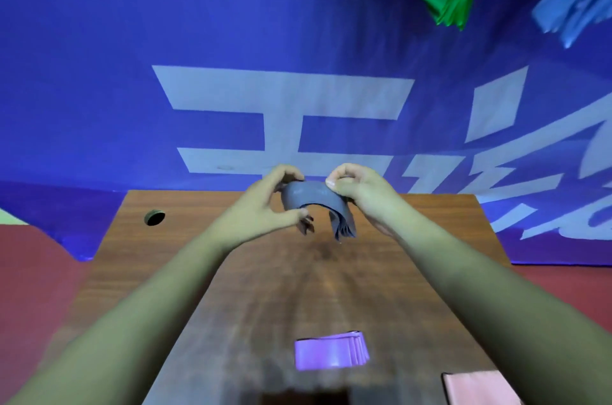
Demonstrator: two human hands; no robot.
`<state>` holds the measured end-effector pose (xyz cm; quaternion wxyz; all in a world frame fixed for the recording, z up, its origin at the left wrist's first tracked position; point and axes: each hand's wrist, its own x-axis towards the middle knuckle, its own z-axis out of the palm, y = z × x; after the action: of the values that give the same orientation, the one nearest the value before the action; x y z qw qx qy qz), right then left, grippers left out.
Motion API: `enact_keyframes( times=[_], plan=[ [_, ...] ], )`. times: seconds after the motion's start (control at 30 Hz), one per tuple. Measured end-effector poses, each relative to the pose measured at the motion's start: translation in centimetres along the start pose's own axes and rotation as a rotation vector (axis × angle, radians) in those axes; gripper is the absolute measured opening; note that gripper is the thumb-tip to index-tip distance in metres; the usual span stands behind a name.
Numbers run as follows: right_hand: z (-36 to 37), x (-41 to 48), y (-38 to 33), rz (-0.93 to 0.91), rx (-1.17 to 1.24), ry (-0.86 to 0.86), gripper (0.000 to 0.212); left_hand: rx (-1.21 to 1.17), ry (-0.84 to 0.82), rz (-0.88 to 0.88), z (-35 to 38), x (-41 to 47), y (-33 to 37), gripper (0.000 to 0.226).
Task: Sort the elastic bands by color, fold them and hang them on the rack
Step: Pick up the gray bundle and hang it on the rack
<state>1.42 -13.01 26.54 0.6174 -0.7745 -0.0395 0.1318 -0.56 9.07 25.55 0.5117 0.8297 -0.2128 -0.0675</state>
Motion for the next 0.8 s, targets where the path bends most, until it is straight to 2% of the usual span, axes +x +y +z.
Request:
enact_keyframes(
  times=[0.03, 0.1, 0.2, 0.27, 0.33, 0.43, 0.53, 0.8],
  plan=[
    [-0.3, -0.4, -0.9, -0.054, -0.079, -0.017, 0.003, -0.007, 0.017, 0.004, -0.5, 0.3, 0.9, 0.039],
    [-0.7, -1.0, -2.6, -0.171, -0.221, -0.015, 0.012, 0.000, 0.040, 0.018, -1.3, 0.8, 2.8, 0.035],
    [-0.9, -1.9, -5.3, -0.293, -0.259, -0.012, 0.014, 0.024, 0.085, 0.056, -2.9, 1.5, 5.8, 0.034],
    [-1.1, -2.3, -6.8, -0.319, -0.275, -0.052, 0.032, 0.026, 0.111, 0.087, -4.1, 1.9, 7.7, 0.036],
    [-1.3, -2.6, -8.5, -0.369, -0.385, -0.014, 0.044, 0.035, 0.125, 0.118, -5.2, 2.2, 9.7, 0.036],
    [-2.0, -2.8, -11.8, -0.537, -0.464, 0.097, 0.038, 0.079, 0.126, 0.170, -6.9, 2.6, 12.6, 0.035],
    [-2.9, -2.9, -15.2, -0.649, -0.480, 0.126, 0.031, 0.123, 0.165, 0.215, -8.9, 3.0, 15.7, 0.029],
    [-4.9, -2.0, -24.2, -0.818, -0.376, 0.265, 0.016, 0.169, 0.310, 0.329, -13.4, 5.3, 23.2, 0.028]
  ],
)
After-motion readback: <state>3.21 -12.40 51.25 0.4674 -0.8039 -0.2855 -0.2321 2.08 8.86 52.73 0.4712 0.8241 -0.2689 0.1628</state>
